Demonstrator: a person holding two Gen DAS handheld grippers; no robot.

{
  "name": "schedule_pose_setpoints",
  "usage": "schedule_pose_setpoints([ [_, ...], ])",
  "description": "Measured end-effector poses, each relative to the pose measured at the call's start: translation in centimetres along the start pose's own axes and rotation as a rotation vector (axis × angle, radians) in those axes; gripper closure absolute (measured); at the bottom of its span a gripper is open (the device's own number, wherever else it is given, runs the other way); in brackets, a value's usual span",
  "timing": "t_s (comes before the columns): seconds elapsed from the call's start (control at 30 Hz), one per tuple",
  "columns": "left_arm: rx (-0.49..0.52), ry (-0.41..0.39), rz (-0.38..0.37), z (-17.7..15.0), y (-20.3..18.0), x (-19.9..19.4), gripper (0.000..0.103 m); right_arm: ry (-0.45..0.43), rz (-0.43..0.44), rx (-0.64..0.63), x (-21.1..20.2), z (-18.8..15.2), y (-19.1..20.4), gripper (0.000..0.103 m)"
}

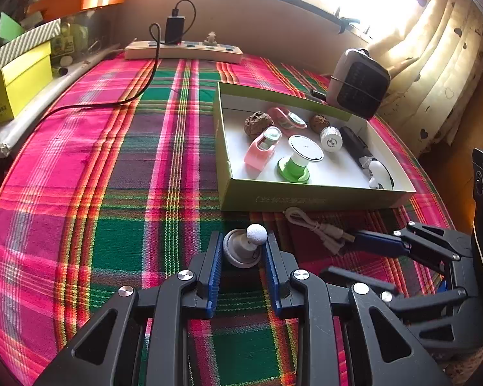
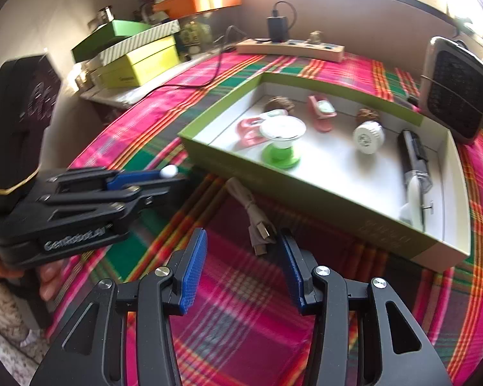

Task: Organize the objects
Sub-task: 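Close left tool on the white ball-topped stand while right tool closes on the white USB cable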

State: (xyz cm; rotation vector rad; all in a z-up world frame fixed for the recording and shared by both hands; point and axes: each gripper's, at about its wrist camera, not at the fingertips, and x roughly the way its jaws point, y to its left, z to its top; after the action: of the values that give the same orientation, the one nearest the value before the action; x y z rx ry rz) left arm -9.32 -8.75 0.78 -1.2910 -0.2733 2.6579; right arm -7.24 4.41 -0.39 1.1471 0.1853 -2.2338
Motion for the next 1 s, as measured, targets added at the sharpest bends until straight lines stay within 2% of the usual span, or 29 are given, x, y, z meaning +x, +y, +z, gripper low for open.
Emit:
schedule_pose_setpoints([
  [0.17,0.004,0.003,-0.004,0.0,0.0,0.0,0.080,0.000,0.014,-0.024,-0.1,-0.1,0.5,0.057],
  [0.37,0.004,0.001,-0.003,0.1,0.1,0.0,0.080,-0.007,-0.076,-0.025,0.4,0.6,0.2,0.057],
  [0.83,0.012,-0.001,0.004,0.1,0.0,0.0,0.080,-0.001,-0.100,-0.054,1.5,1.2,1.0,0.057],
  [1.0,0.011,-0.002,0.004,0.1,-0.1,0.0,0.080,-0.008,-0.128,-0.056,1.5,1.2,1.0,0.071],
])
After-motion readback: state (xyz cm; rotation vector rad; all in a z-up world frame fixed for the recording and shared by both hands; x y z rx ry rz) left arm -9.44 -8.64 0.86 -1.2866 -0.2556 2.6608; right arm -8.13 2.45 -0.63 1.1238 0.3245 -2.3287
